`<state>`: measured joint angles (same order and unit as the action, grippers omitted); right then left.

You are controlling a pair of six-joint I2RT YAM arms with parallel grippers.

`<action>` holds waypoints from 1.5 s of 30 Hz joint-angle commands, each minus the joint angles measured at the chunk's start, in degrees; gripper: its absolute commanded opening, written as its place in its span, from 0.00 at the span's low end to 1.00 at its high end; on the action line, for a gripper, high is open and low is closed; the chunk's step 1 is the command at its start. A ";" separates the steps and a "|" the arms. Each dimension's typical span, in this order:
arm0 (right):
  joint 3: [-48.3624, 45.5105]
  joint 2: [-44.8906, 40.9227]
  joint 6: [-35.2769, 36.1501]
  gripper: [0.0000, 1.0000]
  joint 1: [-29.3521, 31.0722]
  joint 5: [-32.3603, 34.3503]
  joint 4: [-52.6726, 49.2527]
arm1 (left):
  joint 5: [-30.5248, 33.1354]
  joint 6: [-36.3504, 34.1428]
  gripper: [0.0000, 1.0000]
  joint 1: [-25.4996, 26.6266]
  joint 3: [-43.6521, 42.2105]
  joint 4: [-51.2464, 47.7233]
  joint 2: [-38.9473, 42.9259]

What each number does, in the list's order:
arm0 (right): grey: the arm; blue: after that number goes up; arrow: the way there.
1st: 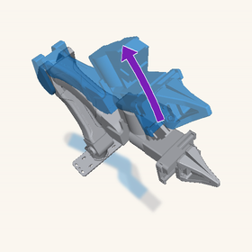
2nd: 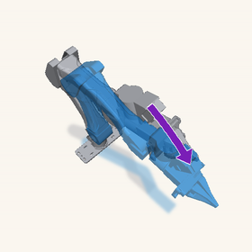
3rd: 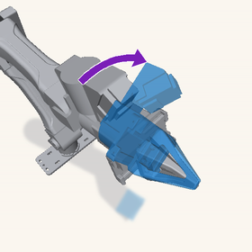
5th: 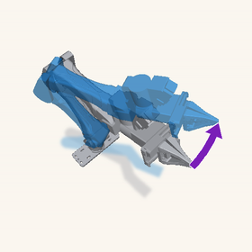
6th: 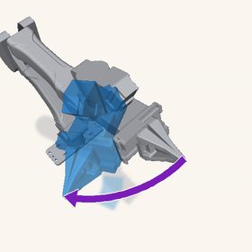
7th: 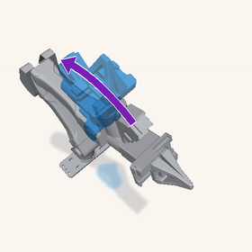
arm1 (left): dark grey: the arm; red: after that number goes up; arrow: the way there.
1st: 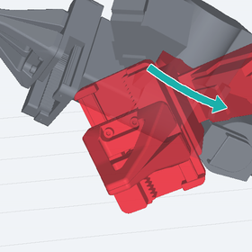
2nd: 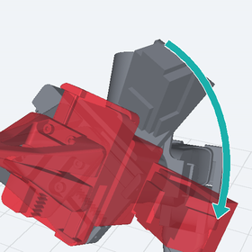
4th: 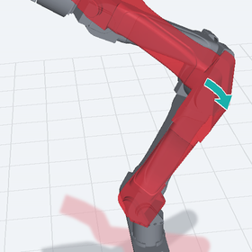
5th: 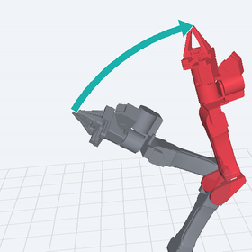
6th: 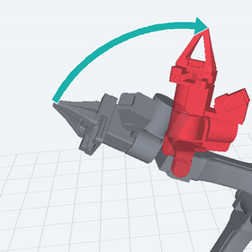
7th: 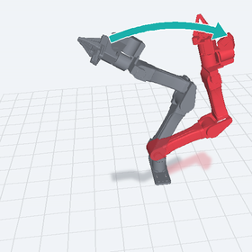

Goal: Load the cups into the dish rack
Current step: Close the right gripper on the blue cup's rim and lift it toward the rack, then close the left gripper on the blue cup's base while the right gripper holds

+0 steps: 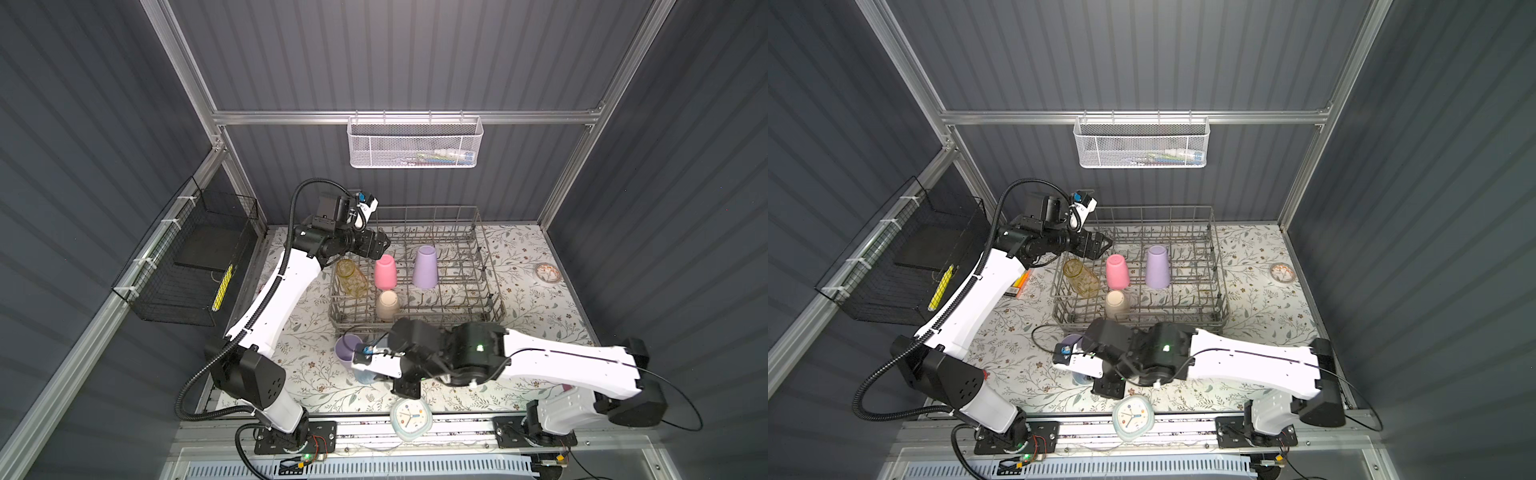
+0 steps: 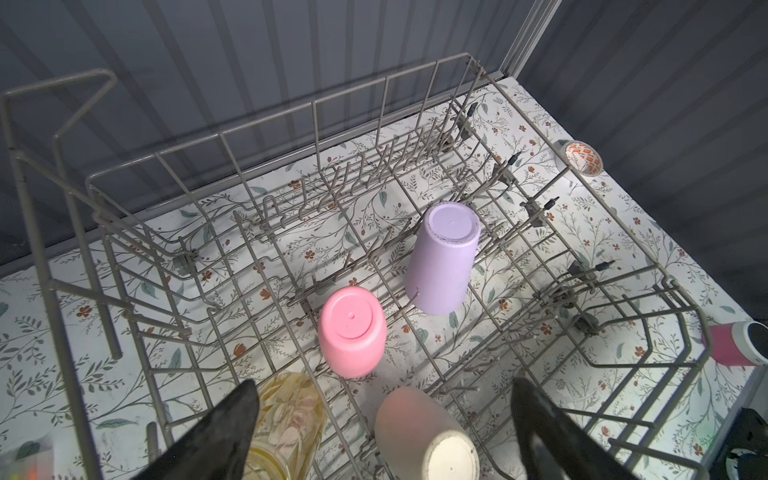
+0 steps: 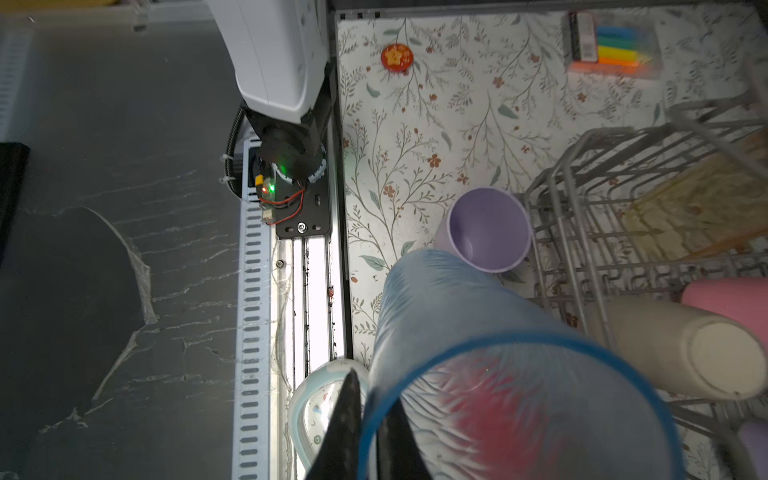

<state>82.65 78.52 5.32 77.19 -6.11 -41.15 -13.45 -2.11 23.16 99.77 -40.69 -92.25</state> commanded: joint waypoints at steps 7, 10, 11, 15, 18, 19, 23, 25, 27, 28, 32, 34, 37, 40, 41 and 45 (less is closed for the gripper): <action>-13.93 -21.35 -12.71 0.04 -13.43 -15.09 21.42 | -8.22 2.53 0.94 -0.39 -1.52 3.72 0.79; -18.73 -26.17 -17.17 0.04 -17.91 -16.59 27.03 | -11.27 3.78 0.94 -0.40 -2.95 6.50 1.24; -20.07 -27.20 -18.89 0.04 -19.35 -17.07 28.69 | -12.44 4.30 0.94 -0.39 -3.48 7.69 1.41; -23.48 -29.78 -23.19 0.04 -22.83 -18.71 33.41 | -18.93 6.96 0.94 -0.45 -6.07 13.53 1.79; -25.55 -30.95 -25.45 0.04 -24.43 -19.78 36.26 | -23.48 9.44 0.94 -0.57 -8.01 18.33 2.13; -26.19 -31.35 -26.33 0.04 -25.22 -20.11 37.34 | -25.04 10.23 0.94 -0.65 -8.50 19.83 2.29; -29.48 -32.35 -31.09 0.03 -29.53 -22.12 41.55 | -32.63 13.96 0.94 -0.83 -11.71 27.84 3.74; -31.93 -32.94 -34.79 0.02 -32.16 -24.56 46.14 | -36.07 16.54 0.94 -0.84 -14.22 33.41 5.04; -33.93 -33.25 -38.05 0.02 -34.41 -26.37 50.09 | -38.75 18.35 0.94 -0.83 -15.86 37.45 5.80; -34.46 -33.26 -38.96 0.02 -35.40 -27.26 51.22 | -39.64 18.39 0.94 -0.83 -16.07 37.61 5.93; -36.44 -32.58 -42.25 0.02 -38.97 -29.37 54.24 | -43.37 18.00 0.95 -0.83 -16.83 38.40 6.66; -37.87 -31.84 -45.16 0.01 -41.15 -30.97 57.77 | -45.07 18.68 0.94 -0.83 -17.64 40.16 7.07; -40.11 -30.55 -50.93 0.01 -43.90 -33.93 65.97 | -48.38 19.59 0.94 -0.83 -18.29 41.95 7.07; -40.54 -29.08 -53.93 0.00 -45.59 -35.37 70.34 | -50.82 19.60 0.94 -0.80 -18.29 42.14 6.82; -40.55 -28.66 -54.55 0.00 -45.92 -35.51 71.26 | -51.28 19.52 0.94 -0.75 -18.29 42.19 6.80; -40.76 -27.17 -56.25 0.00 -47.34 -36.85 75.10 | -54.34 18.62 0.95 -0.81 -18.23 41.09 6.16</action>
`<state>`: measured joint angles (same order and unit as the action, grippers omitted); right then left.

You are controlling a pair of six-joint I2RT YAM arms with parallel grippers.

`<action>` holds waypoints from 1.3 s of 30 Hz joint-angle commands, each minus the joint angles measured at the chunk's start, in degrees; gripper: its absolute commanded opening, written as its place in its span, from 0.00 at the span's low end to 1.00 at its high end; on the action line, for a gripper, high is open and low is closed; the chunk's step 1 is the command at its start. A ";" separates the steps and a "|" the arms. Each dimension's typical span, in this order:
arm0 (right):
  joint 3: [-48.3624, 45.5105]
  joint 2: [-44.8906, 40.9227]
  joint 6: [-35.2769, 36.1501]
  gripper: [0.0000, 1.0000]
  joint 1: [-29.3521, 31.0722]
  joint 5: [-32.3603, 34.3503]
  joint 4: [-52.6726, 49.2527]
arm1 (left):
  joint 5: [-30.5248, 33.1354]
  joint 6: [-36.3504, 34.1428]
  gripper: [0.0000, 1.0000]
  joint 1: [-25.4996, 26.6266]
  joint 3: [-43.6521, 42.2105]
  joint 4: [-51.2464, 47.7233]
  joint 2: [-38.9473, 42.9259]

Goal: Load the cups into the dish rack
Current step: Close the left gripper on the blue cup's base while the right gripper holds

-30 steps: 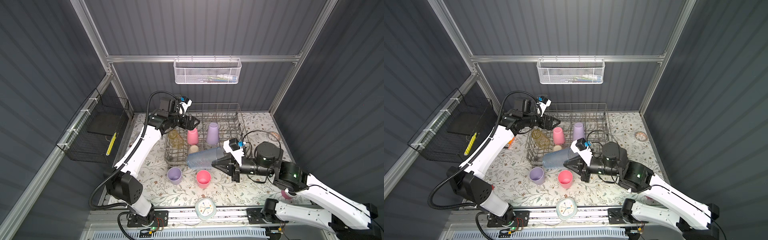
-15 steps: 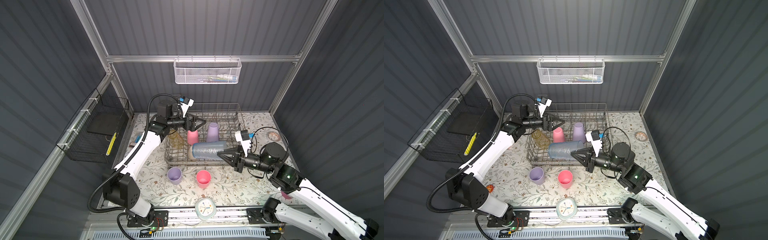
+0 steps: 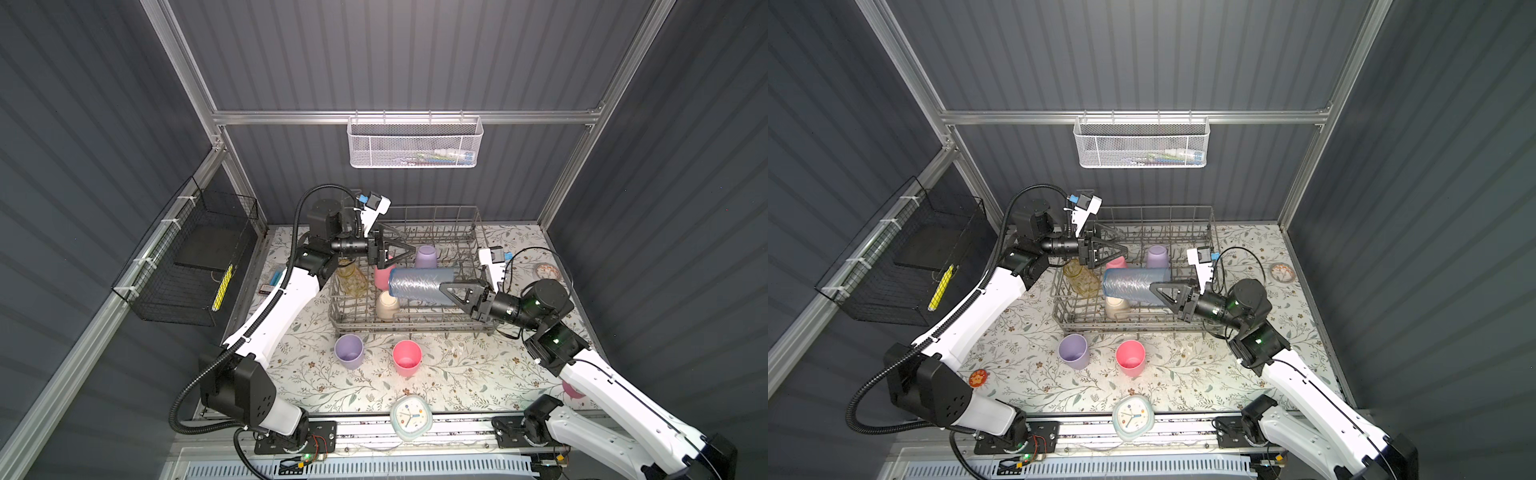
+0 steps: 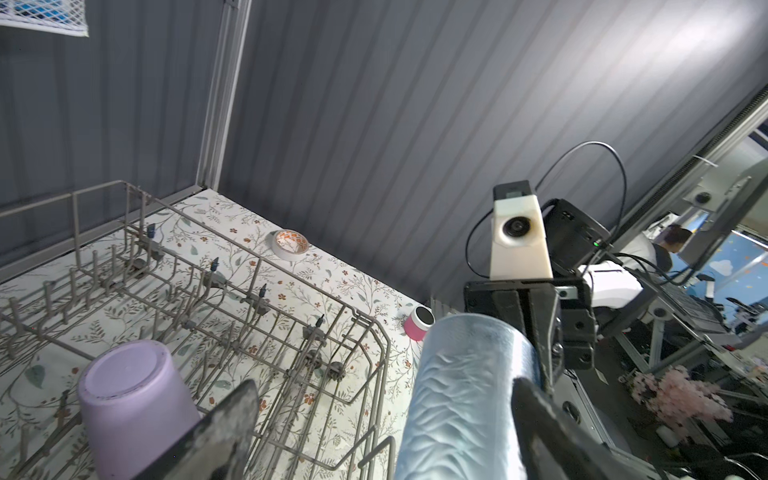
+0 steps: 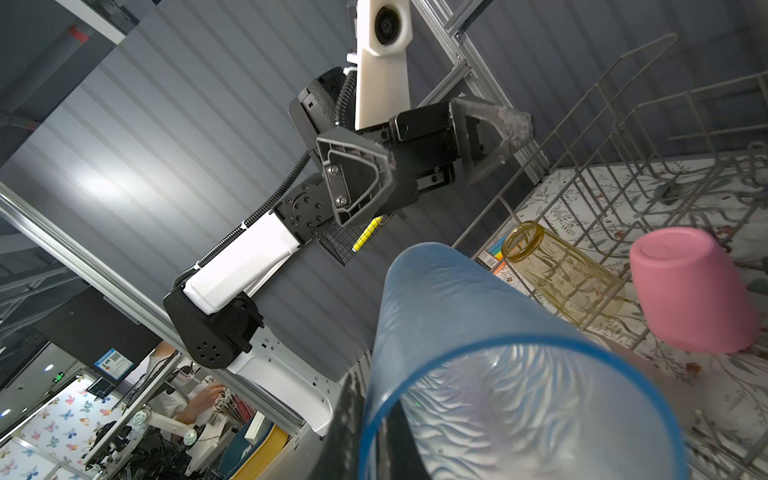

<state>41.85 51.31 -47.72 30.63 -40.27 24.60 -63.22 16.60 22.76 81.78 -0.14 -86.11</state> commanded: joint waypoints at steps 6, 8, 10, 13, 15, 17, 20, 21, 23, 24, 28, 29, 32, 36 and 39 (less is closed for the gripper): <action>0.63 1.57 -4.61 0.00 -2.63 -3.66 11.88 | -6.59 -4.62 0.94 -0.11 -0.30 -4.60 -0.30; 0.82 2.33 -4.81 0.00 -3.22 -3.83 12.49 | -6.77 -5.14 0.94 0.08 -0.30 -4.81 -0.29; 1.13 3.30 -4.66 0.00 -3.81 -3.85 12.37 | -7.30 -5.69 0.94 0.24 -0.30 -5.23 -0.34; 0.78 4.38 -6.04 0.00 -4.48 -4.35 14.97 | -7.97 -5.97 0.94 0.52 -0.30 -5.85 -0.62; 0.77 4.82 -6.75 0.00 -4.70 -4.55 16.17 | -8.25 -7.45 0.94 0.85 -0.30 -7.66 -0.89; 0.69 4.77 -6.87 0.00 -4.88 -4.15 16.68 | -8.49 -9.62 0.94 1.29 -0.01 -10.44 -1.30; 0.69 4.77 -7.46 0.00 -5.43 -4.12 18.07 | -8.01 -12.21 0.94 2.15 0.88 -13.86 -1.94; 0.78 4.85 -7.47 0.00 -5.48 -4.29 18.19 | -7.81 -13.00 0.94 2.36 1.16 -14.72 -2.21; 1.04 5.09 -7.56 0.00 -5.52 -4.55 18.36 | -7.52 -13.22 0.94 2.76 1.29 -14.87 -2.40; 1.05 5.20 -7.77 0.00 -5.59 -4.55 18.65 | -7.46 -13.32 0.94 2.92 1.42 -14.88 -2.53; 1.00 5.96 -8.33 0.00 -5.61 -5.19 19.41 | -6.97 -13.20 0.92 3.08 1.64 -14.58 -2.50; 1.00 6.15 -8.55 0.00 -5.58 -5.25 19.69 | -6.67 -12.93 0.91 3.08 1.71 -14.33 -2.41; 0.45 6.60 -9.42 0.00 -5.58 -5.44 21.00 | -6.75 -12.40 0.90 3.08 1.51 -13.34 -1.89; 0.04 6.71 -9.71 0.01 -5.63 -5.26 21.69 | -6.40 -12.16 0.90 3.08 1.23 -12.80 -1.77; -0.40 6.87 -10.24 0.01 -5.58 -5.35 22.68 | -6.28 -11.43 0.90 3.08 0.84 -11.84 -1.96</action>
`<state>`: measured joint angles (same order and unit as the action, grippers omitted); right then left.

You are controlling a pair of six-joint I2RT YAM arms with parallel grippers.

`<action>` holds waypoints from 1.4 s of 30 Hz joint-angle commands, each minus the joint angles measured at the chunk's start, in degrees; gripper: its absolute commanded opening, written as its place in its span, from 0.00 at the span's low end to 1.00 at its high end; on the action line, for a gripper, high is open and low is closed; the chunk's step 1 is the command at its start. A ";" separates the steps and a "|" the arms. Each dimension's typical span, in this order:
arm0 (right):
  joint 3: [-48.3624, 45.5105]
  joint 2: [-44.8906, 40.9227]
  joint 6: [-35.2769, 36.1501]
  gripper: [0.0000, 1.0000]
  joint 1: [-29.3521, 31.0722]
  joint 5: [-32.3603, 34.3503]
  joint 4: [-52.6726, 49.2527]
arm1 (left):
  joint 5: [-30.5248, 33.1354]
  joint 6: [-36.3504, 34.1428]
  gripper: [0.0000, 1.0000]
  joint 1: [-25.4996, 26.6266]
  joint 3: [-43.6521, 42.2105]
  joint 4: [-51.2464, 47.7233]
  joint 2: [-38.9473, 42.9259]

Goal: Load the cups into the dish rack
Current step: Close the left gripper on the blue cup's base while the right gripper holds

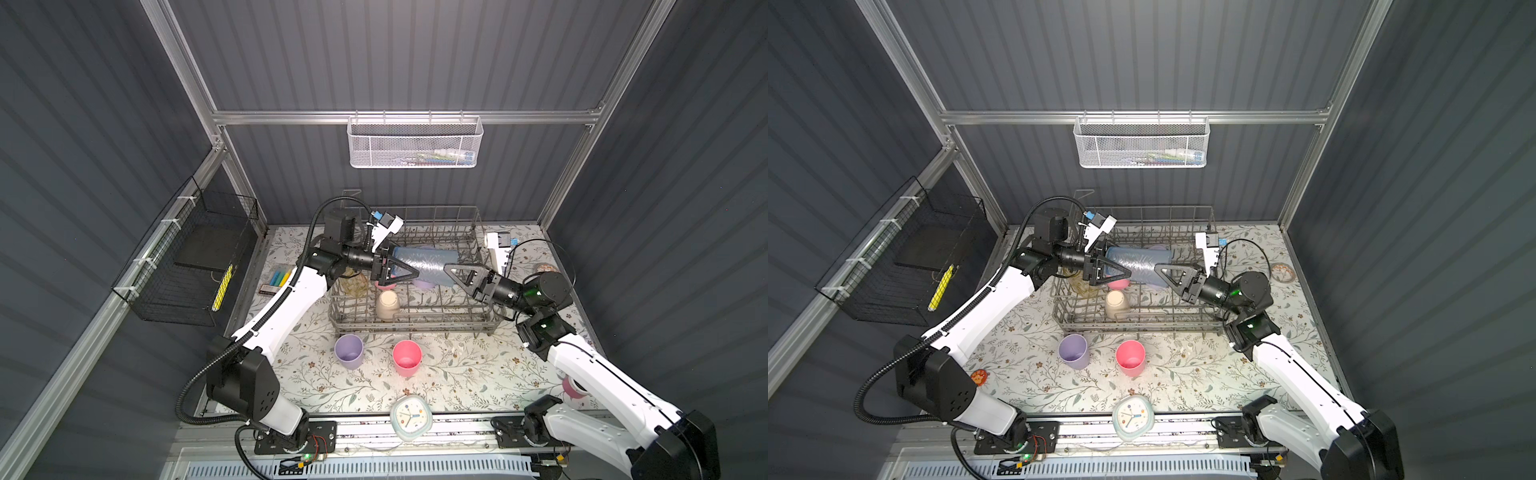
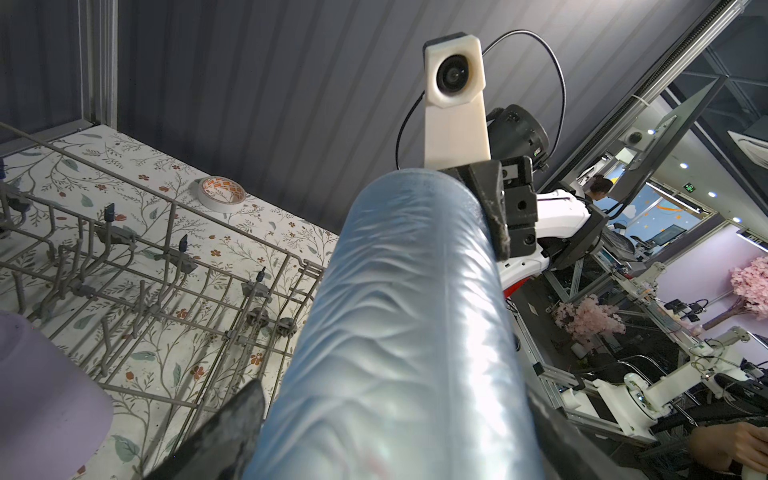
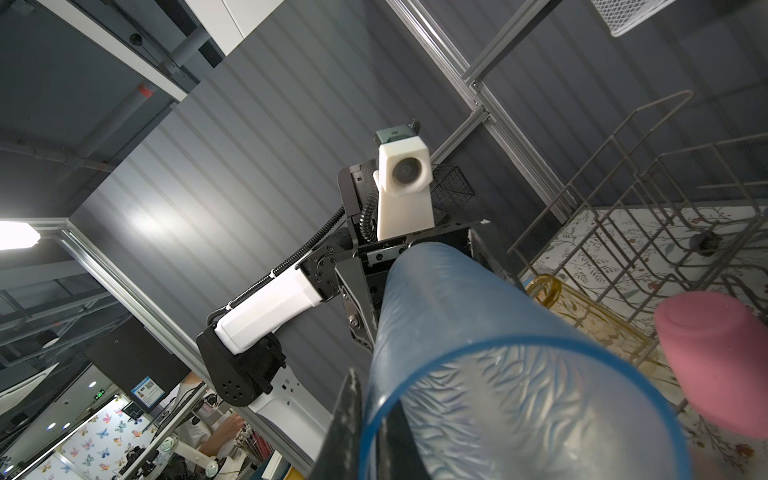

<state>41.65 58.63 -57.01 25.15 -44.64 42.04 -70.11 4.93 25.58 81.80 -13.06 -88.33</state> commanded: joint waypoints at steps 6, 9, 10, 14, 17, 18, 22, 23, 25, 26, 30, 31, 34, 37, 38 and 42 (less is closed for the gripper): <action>-0.67 -0.36 -1.13 0.02 -0.10 -1.11 5.24 | 0.32 1.63 0.91 0.25 0.55 3.11 0.27; -1.09 -0.35 -1.42 0.02 -0.10 -0.87 6.03 | 0.24 2.42 0.92 0.33 0.29 4.15 0.04; -1.13 -0.36 -1.46 0.02 -0.10 -0.80 6.04 | 0.23 2.45 0.92 0.34 0.29 4.18 -0.08; -1.13 -0.18 -1.43 0.02 -0.11 -0.72 6.12 | 0.07 2.54 0.91 0.32 0.29 4.38 -0.26; -1.13 -0.10 -1.35 0.02 -0.10 -0.73 6.26 | -0.24 2.63 0.89 0.43 0.38 4.40 -0.43; -1.13 -0.09 -1.35 0.02 -0.10 -0.67 6.26 | -0.28 2.63 0.87 0.43 0.38 4.36 -0.53; -0.90 0.01 -1.13 0.03 -0.08 -0.38 6.31 | -0.56 2.60 0.84 0.61 0.38 4.36 -0.70; -0.87 0.12 -1.13 0.03 -0.10 -0.32 6.30 | -0.50 2.61 0.85 0.64 0.38 4.36 -0.72; -0.78 0.17 -1.08 0.03 -0.11 -0.18 6.38 | -0.31 2.55 0.92 0.66 0.38 4.29 -0.79; -0.70 0.19 -1.13 0.03 -0.09 -0.18 6.49 | -0.25 2.54 0.93 0.69 0.38 4.27 -0.83; -0.69 0.00 -1.45 0.03 -0.13 -0.10 6.83 | -0.23 2.37 0.93 0.70 0.47 4.31 -0.96; -0.69 -0.09 -1.40 0.03 -0.14 -0.05 6.84 | -0.35 2.37 0.93 0.70 0.55 4.28 -1.06; -0.68 -0.27 -0.91 0.03 -0.10 0.08 6.13 | -0.60 2.37 0.88 0.78 0.73 4.37 -1.27; -0.78 -0.02 -1.08 0.04 -0.11 -0.04 6.34 | -0.82 2.36 0.80 0.74 0.73 4.45 -1.33; -0.78 0.15 -1.16 0.04 -0.10 -0.13 6.54 | -0.82 2.35 0.78 0.79 0.64 4.45 -1.32; -0.88 0.26 -1.04 0.10 -0.14 0.16 6.36 | -0.56 2.28 0.68 0.81 0.47 4.61 -0.89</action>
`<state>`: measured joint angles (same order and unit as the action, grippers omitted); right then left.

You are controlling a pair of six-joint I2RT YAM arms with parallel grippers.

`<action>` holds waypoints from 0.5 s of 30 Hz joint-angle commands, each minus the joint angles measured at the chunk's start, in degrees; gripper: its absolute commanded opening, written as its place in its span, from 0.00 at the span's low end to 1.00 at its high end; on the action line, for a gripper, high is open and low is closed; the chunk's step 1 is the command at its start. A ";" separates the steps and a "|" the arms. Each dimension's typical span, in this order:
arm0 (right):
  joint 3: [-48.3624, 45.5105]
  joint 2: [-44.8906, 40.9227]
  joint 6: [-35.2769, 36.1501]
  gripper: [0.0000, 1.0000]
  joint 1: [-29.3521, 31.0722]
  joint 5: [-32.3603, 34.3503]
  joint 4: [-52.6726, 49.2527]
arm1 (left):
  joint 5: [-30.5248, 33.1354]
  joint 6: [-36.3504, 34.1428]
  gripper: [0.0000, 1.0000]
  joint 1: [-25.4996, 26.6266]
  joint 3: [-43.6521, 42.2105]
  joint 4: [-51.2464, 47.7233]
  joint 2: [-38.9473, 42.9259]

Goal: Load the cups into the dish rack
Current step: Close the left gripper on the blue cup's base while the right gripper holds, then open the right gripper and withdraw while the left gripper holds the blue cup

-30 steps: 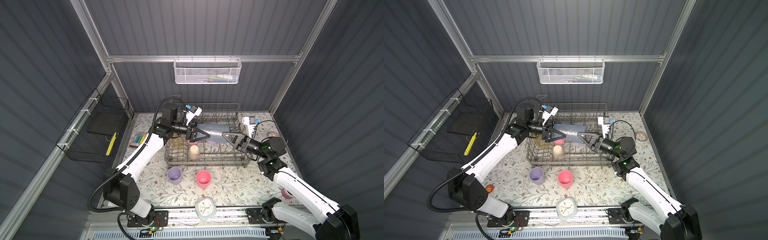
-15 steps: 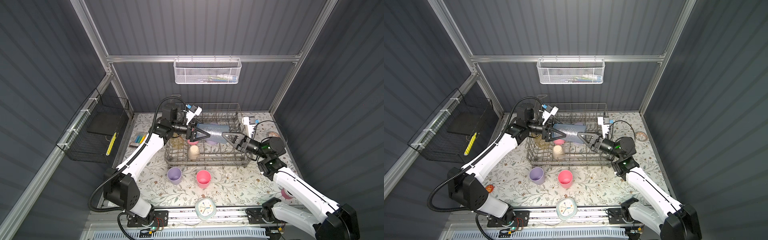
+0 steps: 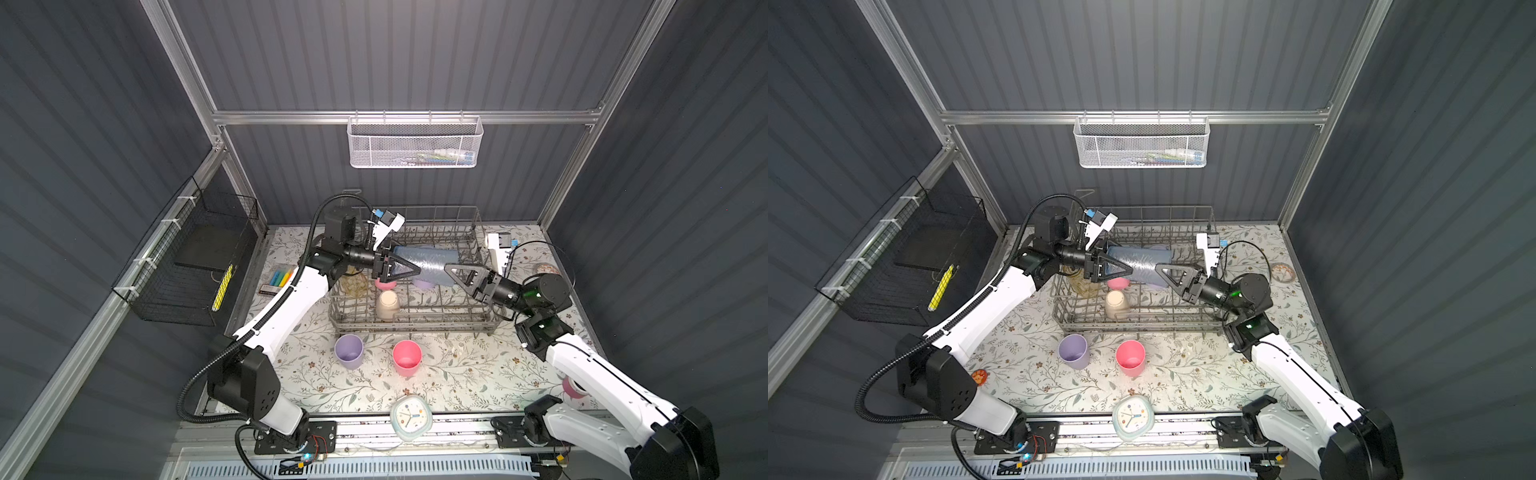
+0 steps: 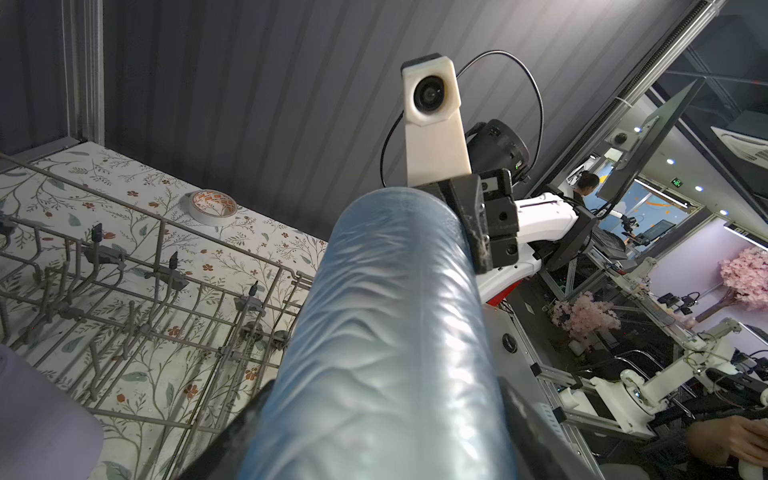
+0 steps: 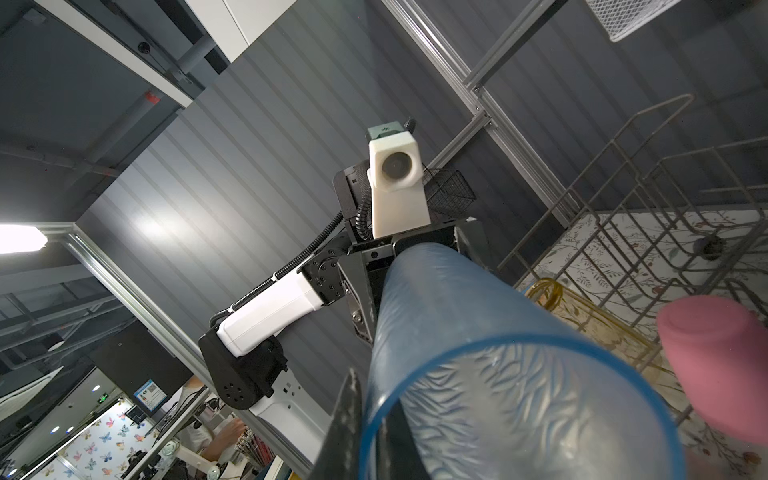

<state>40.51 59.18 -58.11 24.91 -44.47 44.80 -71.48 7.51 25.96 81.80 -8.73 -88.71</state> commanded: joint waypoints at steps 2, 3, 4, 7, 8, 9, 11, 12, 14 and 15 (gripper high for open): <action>0.27 -0.28 0.33 0.15 0.14 -0.15 3.23 | 1.11 -0.26 0.64 0.41 0.30 0.55 -0.12; 0.27 -0.45 0.67 0.17 0.14 -0.14 2.77 | 1.34 -0.21 0.65 0.47 0.29 0.64 -0.03; 0.40 -0.52 1.05 0.19 0.14 -0.27 2.15 | 1.53 -0.21 0.65 0.43 0.42 0.65 0.09; 0.54 -1.37 2.26 0.22 0.13 -0.15 0.28 | 1.90 -0.13 0.65 0.41 0.81 0.81 0.20; 0.47 -1.72 2.58 0.23 0.10 -0.02 -0.19 | 1.98 -0.08 0.65 0.41 0.97 0.90 0.13; 0.45 -1.99 2.88 0.25 0.07 0.11 -0.52 | 2.20 0.08 0.64 0.41 1.12 1.09 -0.01; 0.53 -2.43 3.48 0.28 0.00 0.08 -1.72 | 2.20 0.70 0.64 0.41 1.34 1.73 -0.33; 0.62 -2.78 3.94 0.29 -0.11 0.00 -2.62 | 2.12 0.77 0.64 0.41 1.51 1.86 -0.41; 0.49 -3.70 4.90 0.32 -0.34 0.37 -4.52 | 2.42 1.10 0.63 0.41 1.74 2.15 -0.60; 0.38 -4.32 5.47 0.33 -0.51 0.67 -5.54 | 2.50 1.18 0.62 0.41 1.82 2.19 -0.62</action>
<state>40.51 56.82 -55.05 24.75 -43.70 41.04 -69.97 7.79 26.33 81.80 -8.01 -88.75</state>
